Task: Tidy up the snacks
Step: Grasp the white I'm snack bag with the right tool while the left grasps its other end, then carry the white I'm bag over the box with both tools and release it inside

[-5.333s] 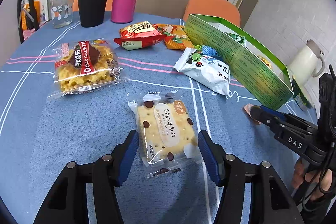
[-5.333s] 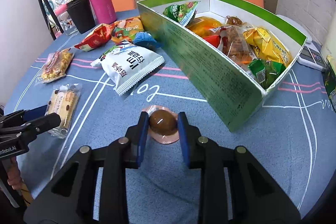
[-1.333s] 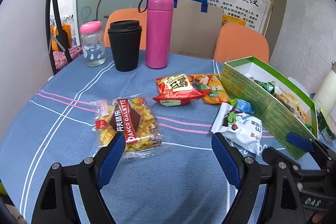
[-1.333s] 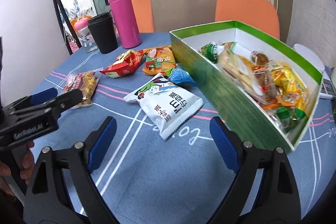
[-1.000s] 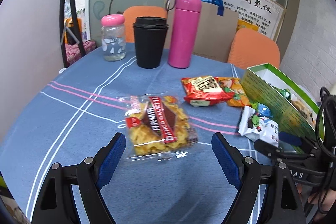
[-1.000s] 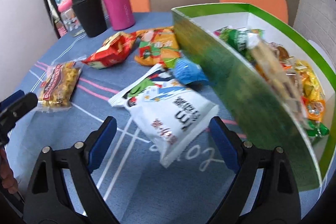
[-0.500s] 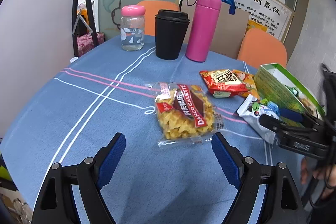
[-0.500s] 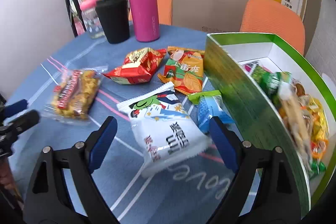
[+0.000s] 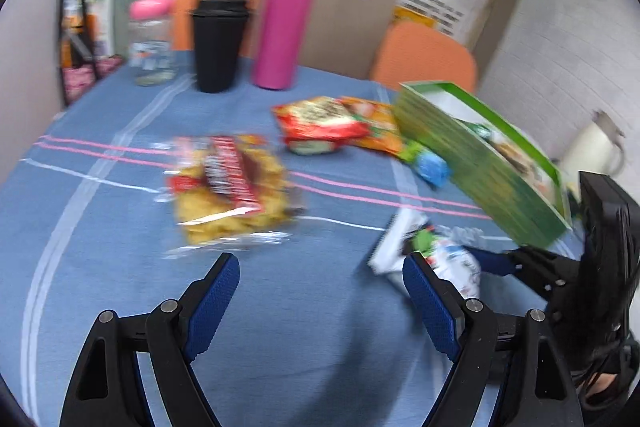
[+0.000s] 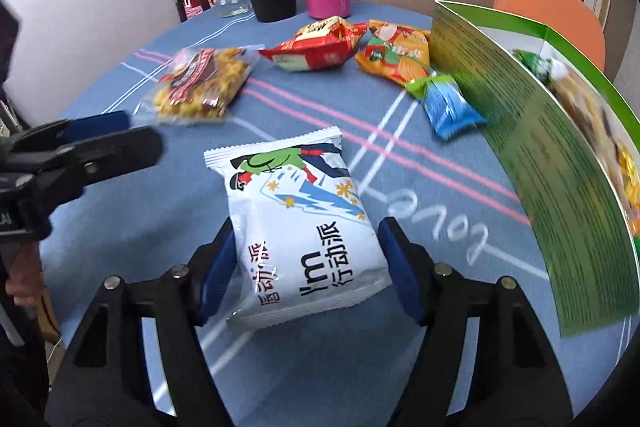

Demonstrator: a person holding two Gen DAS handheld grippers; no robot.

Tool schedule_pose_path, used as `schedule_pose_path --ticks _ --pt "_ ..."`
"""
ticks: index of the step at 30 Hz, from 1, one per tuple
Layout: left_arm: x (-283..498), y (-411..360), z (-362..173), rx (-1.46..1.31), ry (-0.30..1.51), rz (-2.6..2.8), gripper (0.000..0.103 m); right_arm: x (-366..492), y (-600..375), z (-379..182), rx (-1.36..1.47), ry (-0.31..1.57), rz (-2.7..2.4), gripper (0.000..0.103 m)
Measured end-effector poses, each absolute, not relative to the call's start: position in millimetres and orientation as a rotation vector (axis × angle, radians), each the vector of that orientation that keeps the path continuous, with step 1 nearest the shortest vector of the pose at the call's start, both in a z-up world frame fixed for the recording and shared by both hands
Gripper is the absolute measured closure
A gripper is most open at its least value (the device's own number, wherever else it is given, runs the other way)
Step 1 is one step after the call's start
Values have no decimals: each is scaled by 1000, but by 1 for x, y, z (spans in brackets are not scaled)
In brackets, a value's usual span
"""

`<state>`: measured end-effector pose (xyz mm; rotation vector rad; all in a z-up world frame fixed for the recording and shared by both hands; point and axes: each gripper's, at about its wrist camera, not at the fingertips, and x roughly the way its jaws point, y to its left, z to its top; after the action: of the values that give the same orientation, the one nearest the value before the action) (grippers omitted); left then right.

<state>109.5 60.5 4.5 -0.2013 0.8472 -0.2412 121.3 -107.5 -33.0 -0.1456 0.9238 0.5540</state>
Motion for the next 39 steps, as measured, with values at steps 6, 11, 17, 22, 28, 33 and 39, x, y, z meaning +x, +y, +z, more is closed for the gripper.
schedule_pose_path --ticks 6,11,17,22,28,33,39 --pt "122 17 -5 -155 913 -347 18 103 -134 -32 -72 945 500 24" --pt "128 0 -14 -152 961 -375 18 92 -147 -29 -47 932 490 24" --pt "131 -13 -15 -168 986 -417 18 86 -155 -26 -29 922 482 22" --pt "134 -24 -20 -156 998 -433 18 84 -154 -26 -29 918 472 25" --pt "127 -28 -17 -195 983 -477 46 84 -154 -26 -27 916 463 32" --pt "119 -34 -13 -213 972 -492 58 83 -160 -26 12 907 472 39" --pt "111 -48 0 -189 945 -518 67 77 -167 -20 40 878 497 50"
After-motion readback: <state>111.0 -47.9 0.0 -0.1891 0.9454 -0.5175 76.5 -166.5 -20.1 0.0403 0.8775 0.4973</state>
